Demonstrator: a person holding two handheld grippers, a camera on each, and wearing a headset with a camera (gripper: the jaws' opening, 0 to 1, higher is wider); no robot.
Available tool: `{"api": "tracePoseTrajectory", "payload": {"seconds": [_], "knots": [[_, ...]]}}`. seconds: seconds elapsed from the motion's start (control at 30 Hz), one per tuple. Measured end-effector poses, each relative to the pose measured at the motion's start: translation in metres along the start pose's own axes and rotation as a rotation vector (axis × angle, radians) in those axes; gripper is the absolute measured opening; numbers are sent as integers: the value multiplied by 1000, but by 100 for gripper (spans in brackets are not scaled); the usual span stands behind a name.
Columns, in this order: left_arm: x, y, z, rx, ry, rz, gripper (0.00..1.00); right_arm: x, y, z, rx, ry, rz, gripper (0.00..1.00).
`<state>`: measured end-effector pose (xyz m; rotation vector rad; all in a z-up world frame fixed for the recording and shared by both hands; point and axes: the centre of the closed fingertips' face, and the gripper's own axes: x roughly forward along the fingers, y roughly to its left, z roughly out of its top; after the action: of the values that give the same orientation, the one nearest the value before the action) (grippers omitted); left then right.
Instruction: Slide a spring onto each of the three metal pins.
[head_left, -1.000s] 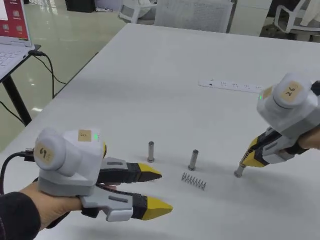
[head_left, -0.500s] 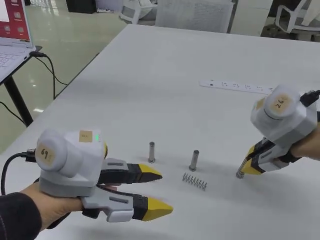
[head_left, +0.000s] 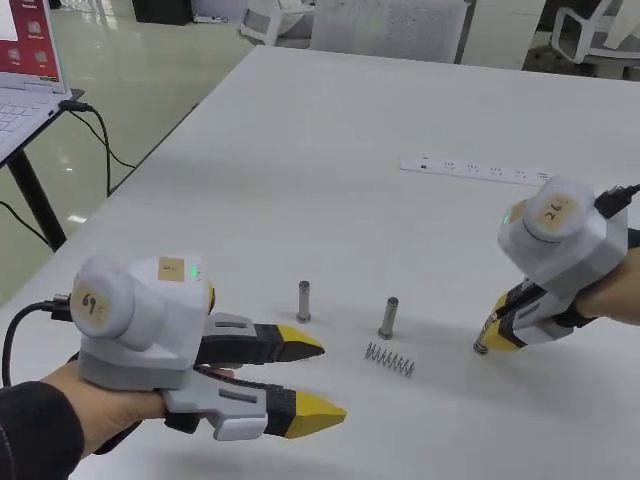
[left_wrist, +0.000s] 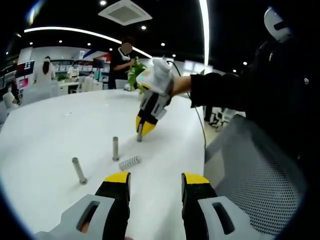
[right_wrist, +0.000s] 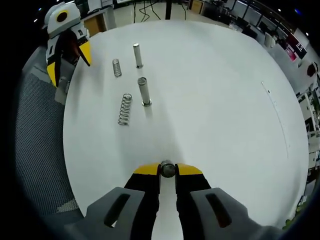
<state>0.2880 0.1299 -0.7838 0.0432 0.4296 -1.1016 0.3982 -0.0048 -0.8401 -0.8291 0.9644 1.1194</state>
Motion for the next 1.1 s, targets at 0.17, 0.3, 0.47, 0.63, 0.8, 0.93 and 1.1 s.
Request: {"api": "tracePoseTrajectory", "payload": {"seconds": [0.17,0.3,0.47,0.63,0.8,0.93,1.1], "knots": [[0,0,0,-1,-2,2,34,0,0,0,-4,-3,-2,9],[0,0,0,-1,-1,2,34,0,1,2,2,-15,3,12],[0,0,0,0,0,2,34,-1,2,2,0,-16,-2,16],[0,0,0,0,2,0,34,-4,2,4,4,-25,-5,18],[0,0,0,1,1,-1,34,-7,0,5,-1,-29,-15,19],[0,0,0,1,0,1,34,-13,-2,12,-8,-42,-33,20],[0,0,0,3,0,0,34,-19,-2,21,-16,-62,-45,20]]}}
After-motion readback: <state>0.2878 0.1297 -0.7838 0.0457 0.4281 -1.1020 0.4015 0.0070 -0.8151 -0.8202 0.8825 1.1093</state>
